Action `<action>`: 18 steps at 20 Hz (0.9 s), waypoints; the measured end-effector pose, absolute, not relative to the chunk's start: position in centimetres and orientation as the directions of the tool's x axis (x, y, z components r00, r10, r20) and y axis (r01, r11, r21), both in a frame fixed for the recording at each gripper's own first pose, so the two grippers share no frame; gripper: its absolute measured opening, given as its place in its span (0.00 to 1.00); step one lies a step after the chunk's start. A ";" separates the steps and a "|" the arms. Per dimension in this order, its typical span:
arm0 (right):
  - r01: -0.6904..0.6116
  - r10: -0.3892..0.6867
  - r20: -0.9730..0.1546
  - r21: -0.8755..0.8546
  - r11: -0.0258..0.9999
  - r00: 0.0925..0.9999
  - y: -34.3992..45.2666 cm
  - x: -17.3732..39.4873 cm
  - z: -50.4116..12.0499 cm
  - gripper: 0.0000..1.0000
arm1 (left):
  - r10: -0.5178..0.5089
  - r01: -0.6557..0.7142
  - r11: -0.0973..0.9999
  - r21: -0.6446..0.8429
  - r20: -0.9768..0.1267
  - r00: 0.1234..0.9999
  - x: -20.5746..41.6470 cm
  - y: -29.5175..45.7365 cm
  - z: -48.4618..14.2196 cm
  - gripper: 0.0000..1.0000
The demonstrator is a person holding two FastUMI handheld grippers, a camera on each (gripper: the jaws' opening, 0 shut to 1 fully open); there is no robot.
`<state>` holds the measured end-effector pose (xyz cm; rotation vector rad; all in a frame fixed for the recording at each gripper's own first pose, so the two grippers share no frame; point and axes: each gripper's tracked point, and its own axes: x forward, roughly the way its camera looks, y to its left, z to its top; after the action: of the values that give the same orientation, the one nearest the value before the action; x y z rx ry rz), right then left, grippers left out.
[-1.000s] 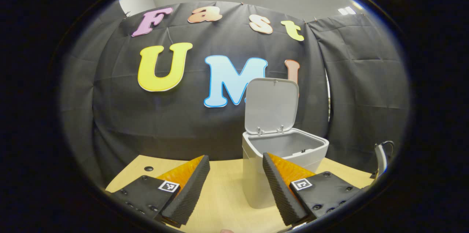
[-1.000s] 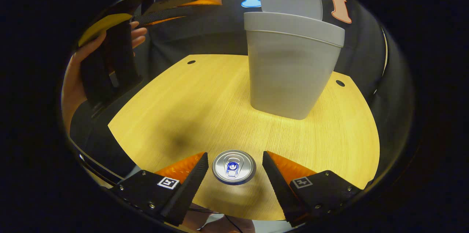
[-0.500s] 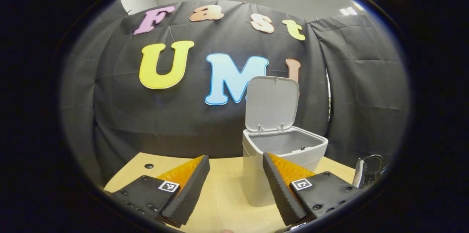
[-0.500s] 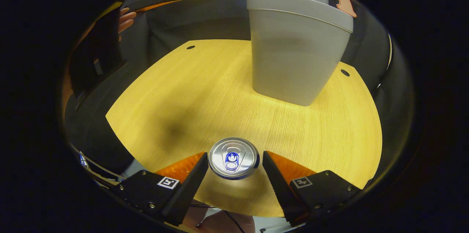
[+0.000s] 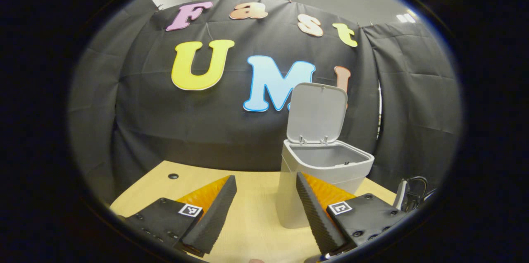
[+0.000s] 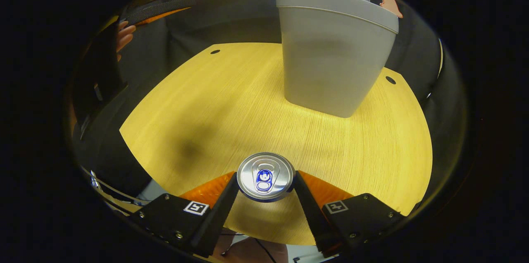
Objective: Press the lid of the desktop garbage bin to open it, pick up the crumpled paper on the desktop and throw it into the bin, then pick up the pop can on the desktop and drop it into the bin, and finally close the garbage bin lid.
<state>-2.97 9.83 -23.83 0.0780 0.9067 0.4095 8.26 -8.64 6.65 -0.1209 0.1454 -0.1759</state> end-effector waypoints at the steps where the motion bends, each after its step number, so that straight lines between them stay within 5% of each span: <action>1: -0.307 0.381 -0.738 0.244 0.920 0.556 9.7 -3.0 -23.6 0.85 | -0.176 0.159 0.979 -0.131 -0.135 0.975 8.2 -8.4 6.6 0.95; 8: -0.262 0.377 -0.612 0.272 0.926 0.695 7.0 -0.9 -18.7 0.85 | -0.105 0.090 0.989 -0.119 -0.132 0.986 7.1 -6.0 6.6 0.96; 18: -0.314 0.371 -0.272 0.232 0.921 0.888 3.5 3.2 -6.3 0.85 | -0.018 0.013 0.999 -0.047 -0.125 0.992 4.5 -2.7 7.5 0.95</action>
<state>3.19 3.47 -6.27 0.1848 0.3180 0.3579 4.48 -2.74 7.46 -0.0465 0.1256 -0.0156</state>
